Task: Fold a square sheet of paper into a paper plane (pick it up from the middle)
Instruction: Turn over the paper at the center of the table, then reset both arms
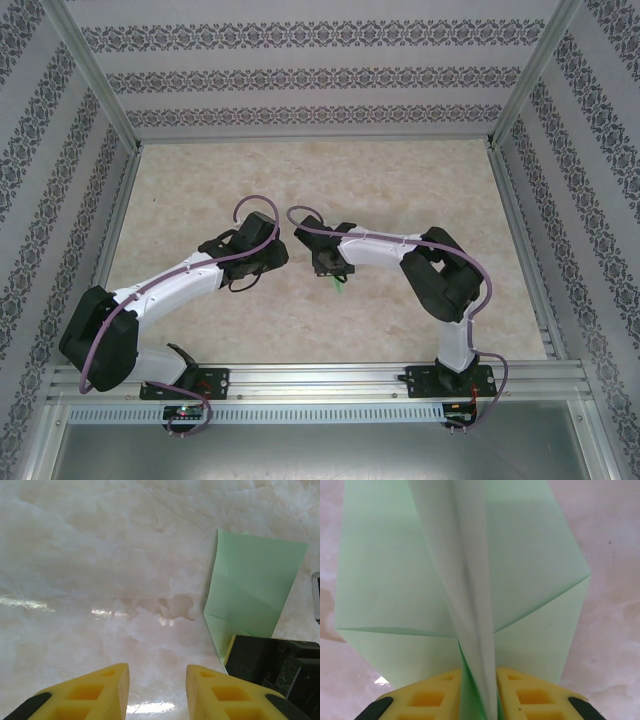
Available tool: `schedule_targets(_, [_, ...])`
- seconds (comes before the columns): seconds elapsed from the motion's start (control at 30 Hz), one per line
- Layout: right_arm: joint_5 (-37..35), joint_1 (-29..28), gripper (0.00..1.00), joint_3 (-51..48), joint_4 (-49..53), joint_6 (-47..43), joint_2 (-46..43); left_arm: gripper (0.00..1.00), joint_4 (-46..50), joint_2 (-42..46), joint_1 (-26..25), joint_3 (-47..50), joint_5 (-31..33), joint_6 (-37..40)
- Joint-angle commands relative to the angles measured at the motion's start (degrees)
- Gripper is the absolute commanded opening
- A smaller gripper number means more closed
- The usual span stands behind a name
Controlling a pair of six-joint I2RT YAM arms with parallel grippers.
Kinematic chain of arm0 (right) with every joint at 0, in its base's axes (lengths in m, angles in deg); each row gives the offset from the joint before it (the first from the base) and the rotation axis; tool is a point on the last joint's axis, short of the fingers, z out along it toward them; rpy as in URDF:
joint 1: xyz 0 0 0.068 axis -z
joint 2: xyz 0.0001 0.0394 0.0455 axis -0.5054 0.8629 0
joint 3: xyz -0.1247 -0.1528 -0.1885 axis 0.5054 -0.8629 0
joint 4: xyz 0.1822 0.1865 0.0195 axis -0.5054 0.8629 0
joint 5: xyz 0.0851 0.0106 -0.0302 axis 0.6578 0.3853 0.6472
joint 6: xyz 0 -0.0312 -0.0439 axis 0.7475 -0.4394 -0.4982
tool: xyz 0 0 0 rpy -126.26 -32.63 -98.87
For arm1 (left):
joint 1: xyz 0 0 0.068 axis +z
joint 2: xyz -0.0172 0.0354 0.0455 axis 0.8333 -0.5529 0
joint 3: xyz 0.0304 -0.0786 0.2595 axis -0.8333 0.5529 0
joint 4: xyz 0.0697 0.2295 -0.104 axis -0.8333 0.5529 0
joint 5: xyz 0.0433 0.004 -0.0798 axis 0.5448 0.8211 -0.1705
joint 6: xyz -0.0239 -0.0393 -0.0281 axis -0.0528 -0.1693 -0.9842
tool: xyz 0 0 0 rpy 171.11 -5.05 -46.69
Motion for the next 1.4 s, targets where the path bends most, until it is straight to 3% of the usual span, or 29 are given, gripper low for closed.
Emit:
schedule_targets(0.0, [1.3,0.3,0.21,-2.3,0.1,2.4,-0.2,0.36,0.3,-0.1,0.7,-0.4,0.6,-0.2])
schedule_targets(0.13, [0.9,0.8,0.22,-2.6,-1.0,4.3,-2.7,0.36,0.2,-0.1,0.7,-0.6,0.5,-0.2])
schedule_targets(0.4, [2.5,0.8,0.23,-2.5,-1.8,5.5,2.1,0.36,0.0,-0.5,0.7,-1.0,0.0,0.1])
schedule_targets(0.6, [0.7,1.1,0.37,-1.3,0.1,4.6,-5.1,0.36,-0.3,0.1,0.7,-0.6,0.3,0.3])
schedule_targets(0.83, [-2.1,1.4,0.44,-0.1,3.7,3.0,-13.5,0.36,0.4,0.4,0.7,-1.6,1.5,1.3])
schedule_targets(0.97, [-7.5,0.8,0.44,-1.1,4.1,1.1,-22.0,0.36,0.5,1.0,0.7,-1.6,2.3,1.8])
schedule_targets(1.1, [-19.6,0.4,0.47,-5.8,1.9,-4.5,-34.3,0.37,0.2,3.5,0.7,-0.9,4.8,2.9])
schedule_targets(1.17, [-27.0,0.9,0.52,-9.6,-0.2,-7.4,-40.6,0.38,-0.3,5.7,0.7,-0.1,7.0,3.6])
schedule_targets(1.23, [-33.3,2.7,0.66,-15.1,-4.8,-11.9,-47.5,0.40,-0.7,8.3,0.6,1.1,10.0,4.6])
schedule_targets(1.37, [-35.0,10.8,0.88,-25.5,-14.0,-22.1,-56.1,0.52,0.0,12.2,0.7,2.2,16.3,7.0])
